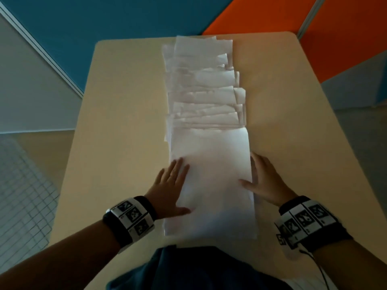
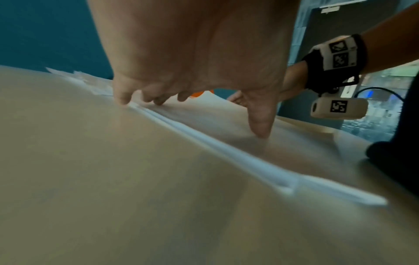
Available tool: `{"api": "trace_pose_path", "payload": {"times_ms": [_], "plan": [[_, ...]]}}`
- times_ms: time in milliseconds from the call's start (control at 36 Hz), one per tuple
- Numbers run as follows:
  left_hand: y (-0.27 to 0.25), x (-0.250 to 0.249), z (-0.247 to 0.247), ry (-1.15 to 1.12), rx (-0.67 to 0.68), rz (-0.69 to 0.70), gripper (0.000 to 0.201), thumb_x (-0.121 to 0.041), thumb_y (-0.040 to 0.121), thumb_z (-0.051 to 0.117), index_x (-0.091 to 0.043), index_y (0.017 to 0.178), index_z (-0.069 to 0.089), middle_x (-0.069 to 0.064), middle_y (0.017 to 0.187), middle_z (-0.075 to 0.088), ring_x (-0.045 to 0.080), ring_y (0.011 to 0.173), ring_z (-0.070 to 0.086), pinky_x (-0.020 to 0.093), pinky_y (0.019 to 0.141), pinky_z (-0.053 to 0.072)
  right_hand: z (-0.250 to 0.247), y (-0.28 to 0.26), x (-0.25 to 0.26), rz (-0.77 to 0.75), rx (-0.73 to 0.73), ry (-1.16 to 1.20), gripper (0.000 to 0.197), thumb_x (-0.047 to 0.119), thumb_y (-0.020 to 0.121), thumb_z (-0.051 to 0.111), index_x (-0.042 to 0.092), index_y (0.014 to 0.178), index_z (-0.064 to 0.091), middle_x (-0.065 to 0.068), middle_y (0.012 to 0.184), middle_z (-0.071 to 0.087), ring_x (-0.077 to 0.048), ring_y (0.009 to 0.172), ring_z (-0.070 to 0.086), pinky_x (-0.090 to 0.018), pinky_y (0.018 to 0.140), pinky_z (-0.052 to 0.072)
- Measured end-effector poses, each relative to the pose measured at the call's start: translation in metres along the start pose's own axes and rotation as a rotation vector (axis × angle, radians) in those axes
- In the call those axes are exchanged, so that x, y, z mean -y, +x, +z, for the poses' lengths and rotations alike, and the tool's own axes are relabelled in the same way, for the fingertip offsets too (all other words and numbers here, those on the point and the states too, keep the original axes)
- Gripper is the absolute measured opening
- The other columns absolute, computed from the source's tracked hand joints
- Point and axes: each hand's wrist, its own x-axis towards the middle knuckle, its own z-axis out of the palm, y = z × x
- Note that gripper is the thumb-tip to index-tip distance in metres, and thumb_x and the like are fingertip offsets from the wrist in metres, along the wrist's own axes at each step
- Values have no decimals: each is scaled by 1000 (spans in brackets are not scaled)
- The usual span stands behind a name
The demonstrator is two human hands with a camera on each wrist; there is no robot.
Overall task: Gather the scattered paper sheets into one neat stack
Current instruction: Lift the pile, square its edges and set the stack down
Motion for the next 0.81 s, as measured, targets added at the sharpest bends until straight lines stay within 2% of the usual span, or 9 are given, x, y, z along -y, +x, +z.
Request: {"api": "trace_pose_path", "payload": {"times_ms": [83, 167, 194, 250, 278, 333, 555, 639, 805], "plan": [[-5, -6, 9, 124, -97, 214, 117, -74, 63, 44, -30, 131, -42, 5, 148, -23, 30, 137, -17, 49, 114, 1, 3, -19, -1, -122, 67, -93, 107, 60, 69, 64, 20, 148, 3, -11, 158, 3, -26, 144, 3, -42, 117, 14], [-14, -17, 12, 263, -54, 396, 120, -66, 68, 53, -25, 132, -40, 7, 150, -21, 31, 141, -12, 49, 109, -4, 17, -42, -9, -358, 121, -270, 108, 85, 61, 40, 30, 147, 2, -9, 156, 13, -24, 141, 12, -49, 112, 29], [-16, -22, 12, 305, -29, 424, 122, -66, 67, 54, -21, 135, -37, 9, 152, -17, 31, 142, -9, 51, 111, -1, 23, -48, -12, -433, 133, -386, 107, 84, 63, 40, 30, 147, 2, -11, 155, 21, -25, 139, 16, -50, 108, 35], [-20, -28, 10, 369, -7, 440, 121, -70, 55, 54, -13, 147, 0, 16, 155, 16, 31, 142, 22, 54, 109, 26, 34, -58, -11, -514, 156, -582, 108, 76, 61, 49, 24, 147, 12, -11, 149, 35, -25, 134, 24, -47, 102, 41], [-21, -30, 10, 382, -12, 433, 118, -72, 49, 54, -10, 144, 21, 15, 150, 33, 29, 137, 36, 53, 103, 38, 38, -62, -10, -539, 153, -640, 107, 73, 58, 52, 21, 146, 20, -10, 147, 40, -24, 132, 27, -45, 103, 39], [-20, -31, 14, 381, -47, 448, 114, -70, 45, 54, -8, 138, 35, 14, 144, 44, 28, 131, 45, 52, 97, 46, 43, -66, -6, -597, 131, -682, 101, 67, 56, 58, 20, 141, 32, -8, 143, 47, -22, 130, 31, -45, 102, 27], [-8, -25, 9, 334, -112, 378, 97, -57, 52, 42, -9, 136, 38, 13, 142, 48, 27, 129, 49, 51, 92, 51, 44, -50, 4, -600, 98, -649, 76, 47, 60, 55, 24, 131, 44, -1, 132, 59, -16, 119, 39, -47, 99, 26], [-1, -19, 4, 314, -137, 351, 89, -52, 55, 43, -8, 133, 41, 14, 139, 52, 28, 126, 52, 51, 87, 54, 37, -37, 6, -551, 88, -649, 71, 40, 62, 49, 26, 132, 43, 3, 133, 58, -12, 117, 44, -47, 101, 37], [12, -12, -4, 299, -135, 318, 93, -64, 59, 45, -11, 136, 39, 12, 141, 49, 29, 128, 49, 54, 93, 49, 31, -18, 12, -615, 42, -628, 71, 43, 64, 57, 27, 132, 43, 4, 132, 58, -13, 116, 46, -43, 96, 47]]}}
